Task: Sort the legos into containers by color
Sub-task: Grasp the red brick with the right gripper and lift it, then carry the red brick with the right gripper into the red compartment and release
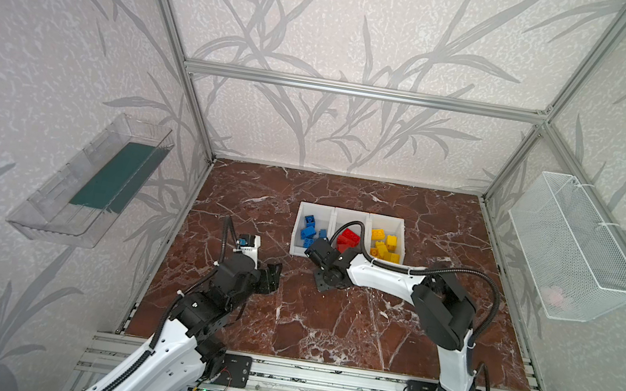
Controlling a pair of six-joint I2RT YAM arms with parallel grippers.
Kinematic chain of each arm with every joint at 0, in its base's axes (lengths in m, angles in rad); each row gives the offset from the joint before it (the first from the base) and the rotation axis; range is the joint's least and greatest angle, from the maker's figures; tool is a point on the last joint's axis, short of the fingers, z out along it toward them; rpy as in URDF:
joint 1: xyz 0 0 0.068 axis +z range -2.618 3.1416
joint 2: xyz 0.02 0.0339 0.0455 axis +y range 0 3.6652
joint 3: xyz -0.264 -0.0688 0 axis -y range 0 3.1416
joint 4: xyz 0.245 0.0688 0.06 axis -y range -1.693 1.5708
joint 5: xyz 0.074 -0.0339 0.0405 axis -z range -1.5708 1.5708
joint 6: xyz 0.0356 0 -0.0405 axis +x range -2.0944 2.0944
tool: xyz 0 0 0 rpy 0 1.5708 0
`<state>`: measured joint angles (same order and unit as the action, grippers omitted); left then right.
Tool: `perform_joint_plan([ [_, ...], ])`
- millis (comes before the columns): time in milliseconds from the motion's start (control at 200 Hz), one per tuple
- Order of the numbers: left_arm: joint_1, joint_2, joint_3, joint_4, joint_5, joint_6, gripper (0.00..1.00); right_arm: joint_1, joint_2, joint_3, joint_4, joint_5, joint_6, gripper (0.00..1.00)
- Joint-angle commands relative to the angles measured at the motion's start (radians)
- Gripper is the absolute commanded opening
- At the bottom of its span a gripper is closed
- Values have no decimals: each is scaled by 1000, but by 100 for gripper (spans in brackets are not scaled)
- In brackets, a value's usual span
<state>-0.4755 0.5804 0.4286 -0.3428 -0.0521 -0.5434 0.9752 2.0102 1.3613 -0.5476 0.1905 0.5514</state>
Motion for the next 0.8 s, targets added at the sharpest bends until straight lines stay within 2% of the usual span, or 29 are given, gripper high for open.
perform_joint_plan([
  [0,4,-1,-10,17,-20,-14,71,29,-107,-66,-27,0,35,41],
  [130,5,-1,-11,17,-29,-15,71,26,-203,-101,-43,44,27,41],
  [325,5,-1,-17,22,-37,-17,71,-43,-240,15,-98,84,-77,41],
  [475,4,-1,-19,24,-40,-17,71,-130,-198,118,-86,81,-145,41],
  [655,4,-3,-20,24,-43,-25,71,-230,-110,210,-65,-19,-167,41],
  [795,4,-2,-23,28,-39,-32,71,-270,-39,296,-88,-39,-196,42],
])
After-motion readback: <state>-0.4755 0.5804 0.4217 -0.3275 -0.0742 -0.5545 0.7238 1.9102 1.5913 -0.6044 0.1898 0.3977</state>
